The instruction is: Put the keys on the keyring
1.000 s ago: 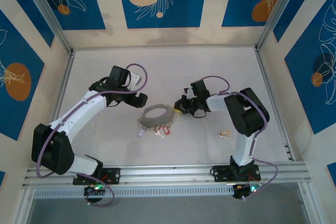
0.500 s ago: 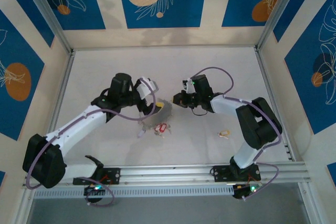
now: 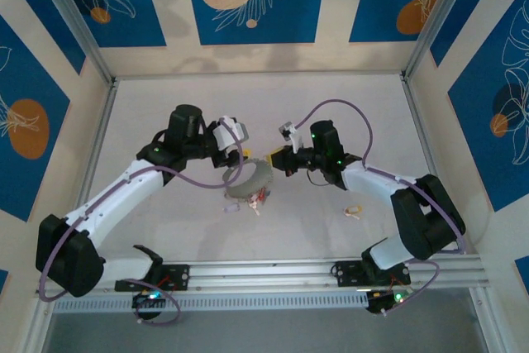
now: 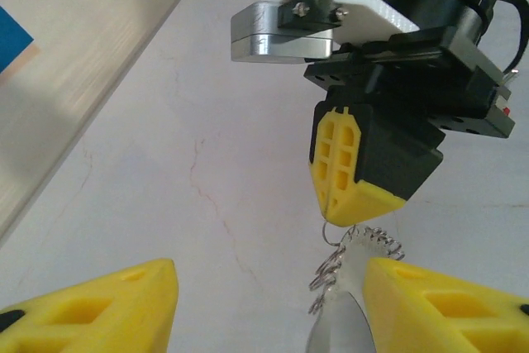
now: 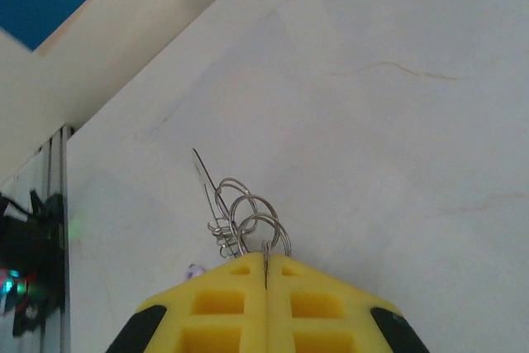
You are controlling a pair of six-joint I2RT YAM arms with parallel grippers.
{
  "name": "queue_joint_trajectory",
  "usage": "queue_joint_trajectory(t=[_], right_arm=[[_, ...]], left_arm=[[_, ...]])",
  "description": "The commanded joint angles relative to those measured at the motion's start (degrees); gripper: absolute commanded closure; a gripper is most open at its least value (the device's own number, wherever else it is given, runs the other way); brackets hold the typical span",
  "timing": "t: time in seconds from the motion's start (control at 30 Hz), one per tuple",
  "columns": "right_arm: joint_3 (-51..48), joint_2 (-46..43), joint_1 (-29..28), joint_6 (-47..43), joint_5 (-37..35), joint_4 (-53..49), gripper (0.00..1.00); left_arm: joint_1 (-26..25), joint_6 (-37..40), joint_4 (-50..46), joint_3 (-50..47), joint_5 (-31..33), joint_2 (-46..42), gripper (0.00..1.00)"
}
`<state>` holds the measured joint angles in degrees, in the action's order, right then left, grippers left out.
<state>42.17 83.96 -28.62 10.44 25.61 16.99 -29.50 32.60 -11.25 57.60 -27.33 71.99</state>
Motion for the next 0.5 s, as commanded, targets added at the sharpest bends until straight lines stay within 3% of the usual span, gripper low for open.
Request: queue_joint_trajectory(t=[0.0, 0.07, 0.2, 0.33, 0.47], right_arm=[[-0.7, -3.2, -2.5, -13.3, 3.0, 0.5, 1.0], [-1.0, -3.8, -2.9, -15.5, 3.4, 0.9, 1.0], [-1.3, -3.7, -3.4, -18.3, 5.9, 2.5, 1.0], [-3.2, -3.5, -3.9, -21.1, 7.9, 6.3, 1.0], [-4.7, -3.9, -5.3, -26.7, 8.4, 7.5, 1.0]], left_arm=[[0.3, 4.2, -4.1, 0.6, -5.9, -1.2, 0.41], [0.3, 6.1, -5.2, 0.7, -6.8, -0.2, 0.47], [0.3, 10.2, -6.6, 1.8, -7.7, 2.4, 0.48], [-0.1, 16.9, -13.2, 3.9, -12.9, 5.8, 0.48], [-1.1, 18.1, -11.1, 1.1, -11.5, 6.0, 0.51]])
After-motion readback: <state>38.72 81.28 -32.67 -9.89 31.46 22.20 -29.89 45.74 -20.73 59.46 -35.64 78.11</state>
